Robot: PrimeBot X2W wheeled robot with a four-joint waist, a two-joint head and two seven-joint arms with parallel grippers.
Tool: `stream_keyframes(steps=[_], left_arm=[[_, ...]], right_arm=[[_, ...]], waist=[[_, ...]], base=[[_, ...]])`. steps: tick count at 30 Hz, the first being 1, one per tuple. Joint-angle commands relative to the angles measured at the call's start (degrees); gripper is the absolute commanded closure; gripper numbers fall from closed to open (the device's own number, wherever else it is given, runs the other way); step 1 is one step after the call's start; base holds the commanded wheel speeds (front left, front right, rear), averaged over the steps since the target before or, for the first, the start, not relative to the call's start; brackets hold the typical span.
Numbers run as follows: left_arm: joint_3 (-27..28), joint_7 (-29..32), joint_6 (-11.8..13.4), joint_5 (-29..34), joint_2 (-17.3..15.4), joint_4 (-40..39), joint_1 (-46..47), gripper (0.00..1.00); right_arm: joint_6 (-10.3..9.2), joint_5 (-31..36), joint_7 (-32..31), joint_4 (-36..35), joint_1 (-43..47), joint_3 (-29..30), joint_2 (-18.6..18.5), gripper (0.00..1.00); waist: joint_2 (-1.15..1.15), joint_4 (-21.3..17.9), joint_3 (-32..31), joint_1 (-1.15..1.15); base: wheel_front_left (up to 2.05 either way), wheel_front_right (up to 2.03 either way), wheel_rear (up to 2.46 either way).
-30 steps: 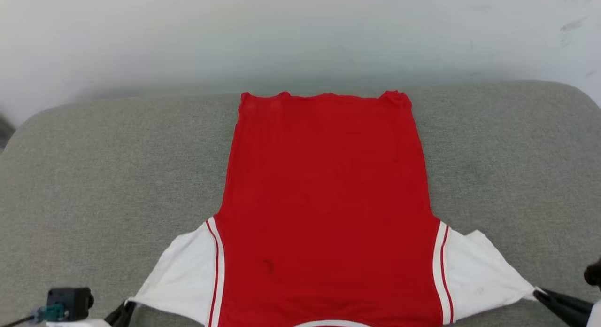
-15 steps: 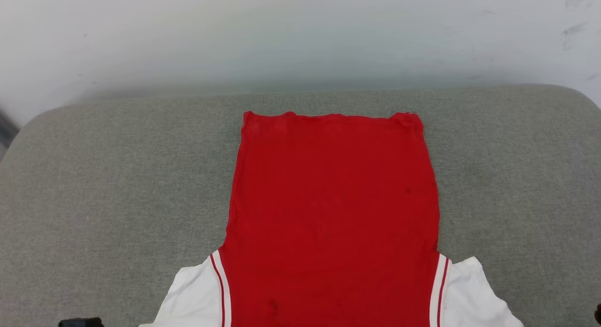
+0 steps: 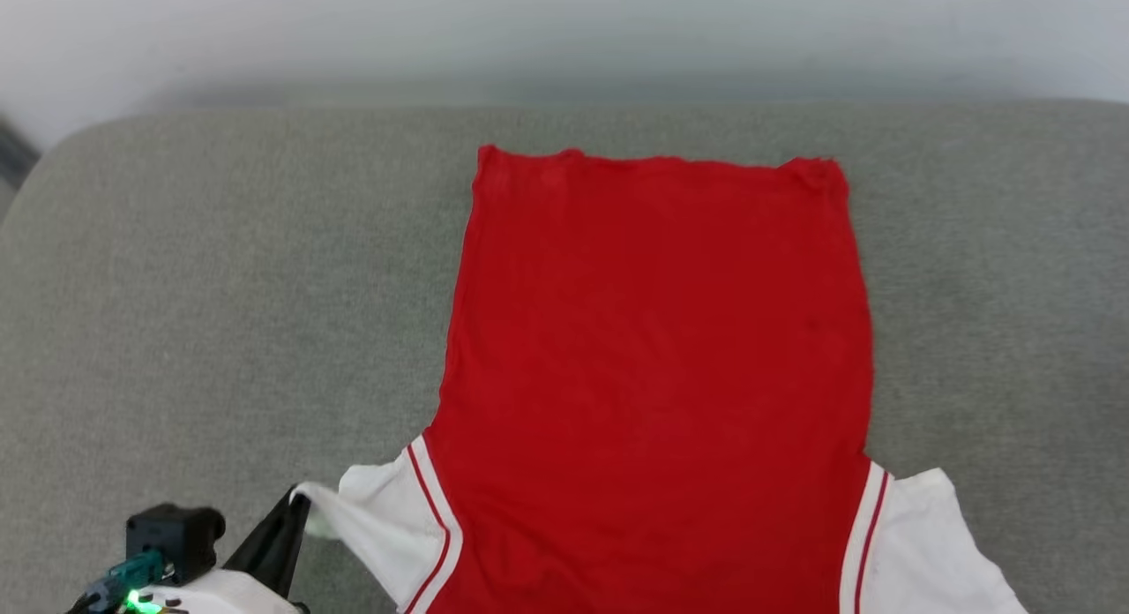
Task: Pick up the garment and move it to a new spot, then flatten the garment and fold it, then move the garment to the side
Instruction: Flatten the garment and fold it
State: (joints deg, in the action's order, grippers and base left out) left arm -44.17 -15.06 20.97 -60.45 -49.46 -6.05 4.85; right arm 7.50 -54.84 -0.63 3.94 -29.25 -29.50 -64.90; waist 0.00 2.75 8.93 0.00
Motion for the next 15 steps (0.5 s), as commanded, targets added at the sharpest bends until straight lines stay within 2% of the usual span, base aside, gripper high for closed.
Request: stream_keyframes(steps=[1, 4, 7, 11, 15], left_arm=[[0.2, 0.0, 0.3, 0.6, 0.1, -0.6, 1.2, 1.00], [0.1, 0.4, 0.7, 2.4, 0.1, -2.3, 3.4, 1.00], [0.0, 0.5, 1.0, 4.0, 0.7, -3.6, 5.7, 1.00], [-0.2, 0.5, 1.2, 5.8, 2.1, -4.5, 8.5, 1.00], [-0.2, 0.4, 1.1, 7.1, 3.7, -5.2, 11.0, 1.00]], right_arm=[[-0.02, 0.8, -1.5, -0.6, -1.9, 0.8, 1.3, 0.00], [-0.03, 3.3, -8.7, -1.3, -9.6, 3.7, 4.0, 0.00], [-0.03, 4.9, -17.3, 0.2, -18.3, 3.8, 7.1, 0.00], [-0.03, 4.4, -32.7, 5.0, -28.7, 0.4, 11.0, 0.00], [-0.03, 5.4, -45.1, 10.1, -36.8, -3.7, 14.1, 0.00]], waist=[[0.00, 1.8, 3.3, 0.00], [0.00, 3.3, 7.2, 0.00], [0.00, 5.0, 11.3, 0.00], [0.00, 6.8, 15.7, 0.00], [0.00, 8.6, 19.4, 0.00]], base=[[0.00, 0.00, 0.00], [0.00, 0.00, 0.00], [0.00, 0.00, 0.00], [0.00, 0.00, 0.00], [0.00, 0.00, 0.00]])
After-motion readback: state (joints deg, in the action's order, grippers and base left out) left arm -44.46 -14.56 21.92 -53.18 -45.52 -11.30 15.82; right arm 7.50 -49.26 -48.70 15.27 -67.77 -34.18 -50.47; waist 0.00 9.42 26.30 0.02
